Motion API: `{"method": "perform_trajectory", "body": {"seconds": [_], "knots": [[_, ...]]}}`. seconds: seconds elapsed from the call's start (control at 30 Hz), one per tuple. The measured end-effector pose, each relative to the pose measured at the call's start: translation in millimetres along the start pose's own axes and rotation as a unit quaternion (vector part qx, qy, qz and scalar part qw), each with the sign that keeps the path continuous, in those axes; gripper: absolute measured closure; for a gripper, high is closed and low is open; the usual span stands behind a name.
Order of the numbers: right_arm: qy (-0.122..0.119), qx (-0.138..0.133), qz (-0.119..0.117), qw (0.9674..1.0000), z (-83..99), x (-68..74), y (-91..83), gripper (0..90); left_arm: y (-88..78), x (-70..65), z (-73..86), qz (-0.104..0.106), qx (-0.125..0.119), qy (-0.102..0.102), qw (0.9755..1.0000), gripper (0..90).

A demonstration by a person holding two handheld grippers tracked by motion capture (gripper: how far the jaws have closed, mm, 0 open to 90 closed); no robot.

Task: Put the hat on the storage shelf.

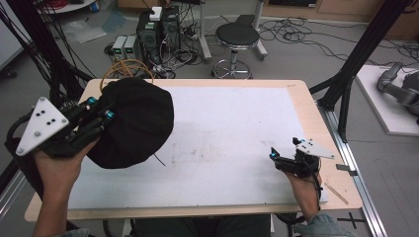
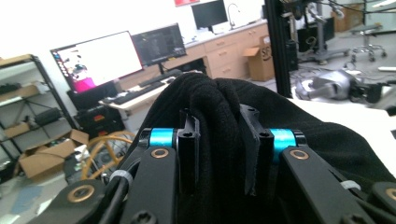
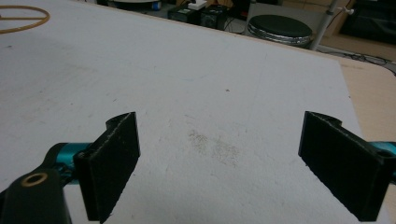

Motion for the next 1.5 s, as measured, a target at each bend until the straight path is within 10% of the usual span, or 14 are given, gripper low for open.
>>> {"method": "perform_trajectory", "body": {"seconds": [0.8,1.5], "knots": [[0.002,0.001,-0.001,1.0,0.4,-0.2,-0.2,12.5,26.0,57.9,-22.3,-0.095,-0.014,-0.015,0.9953,71.6],[0.001,0.001,-0.003,1.0,0.4,-1.0,-0.3,12.6,67.6,87.9,4.6,-0.148,0.012,-0.035,0.9883,71.5]]}}
Point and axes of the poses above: each handheld gripper's, and its own axes: y roughly forward along the jaws, z roughly out of its underside, x roughly to its left, the point moved 6 cm from there along y, roughly forward along the jaws, and after that the axes turned 7 degrees about -z, right-handed, at the moved point
